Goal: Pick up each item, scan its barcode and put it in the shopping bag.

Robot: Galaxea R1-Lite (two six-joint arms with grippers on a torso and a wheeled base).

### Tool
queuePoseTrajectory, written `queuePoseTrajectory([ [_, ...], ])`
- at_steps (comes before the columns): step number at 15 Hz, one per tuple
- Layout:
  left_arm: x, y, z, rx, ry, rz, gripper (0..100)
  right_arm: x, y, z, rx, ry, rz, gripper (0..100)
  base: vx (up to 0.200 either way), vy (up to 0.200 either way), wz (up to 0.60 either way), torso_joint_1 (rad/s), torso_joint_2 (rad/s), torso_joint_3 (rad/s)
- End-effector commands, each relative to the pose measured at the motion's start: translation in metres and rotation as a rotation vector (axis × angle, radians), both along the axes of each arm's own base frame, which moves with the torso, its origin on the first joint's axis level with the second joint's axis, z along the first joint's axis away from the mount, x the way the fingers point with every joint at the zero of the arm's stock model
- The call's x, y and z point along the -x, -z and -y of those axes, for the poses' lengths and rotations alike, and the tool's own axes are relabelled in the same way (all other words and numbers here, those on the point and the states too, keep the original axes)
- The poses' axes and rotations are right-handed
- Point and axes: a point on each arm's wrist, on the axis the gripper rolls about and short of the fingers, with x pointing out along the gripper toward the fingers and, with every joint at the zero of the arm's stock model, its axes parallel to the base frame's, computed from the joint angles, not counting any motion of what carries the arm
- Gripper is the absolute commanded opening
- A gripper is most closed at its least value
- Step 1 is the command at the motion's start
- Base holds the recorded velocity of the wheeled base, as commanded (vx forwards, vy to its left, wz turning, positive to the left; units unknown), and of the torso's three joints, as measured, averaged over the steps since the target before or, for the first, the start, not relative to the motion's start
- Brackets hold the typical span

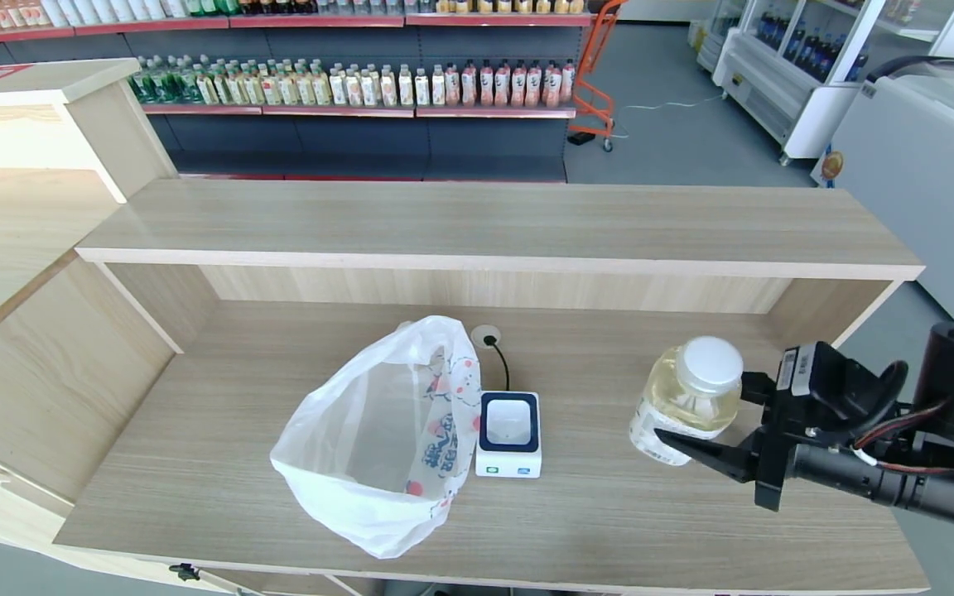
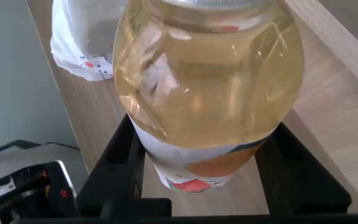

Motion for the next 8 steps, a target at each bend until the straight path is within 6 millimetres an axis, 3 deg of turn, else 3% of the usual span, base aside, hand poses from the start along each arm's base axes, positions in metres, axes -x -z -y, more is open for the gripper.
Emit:
queuePoseTrajectory([
  [1,0.0000,0.0000,0.0000,0.000,-0.001,0.000,100,-0.0067,0.0016,0.0200,0.098,0.073,0.107,0,0.000,0.000,0.00,0.000,0.00,0.000],
  [8,0.0000,0.0000,0.0000,-0.005,0.001,0.000,100,0.0016,-0.0003,0.0196,0.190,0.000,0.279,0,0.000,0.000,0.00,0.000,0.00,0.000],
])
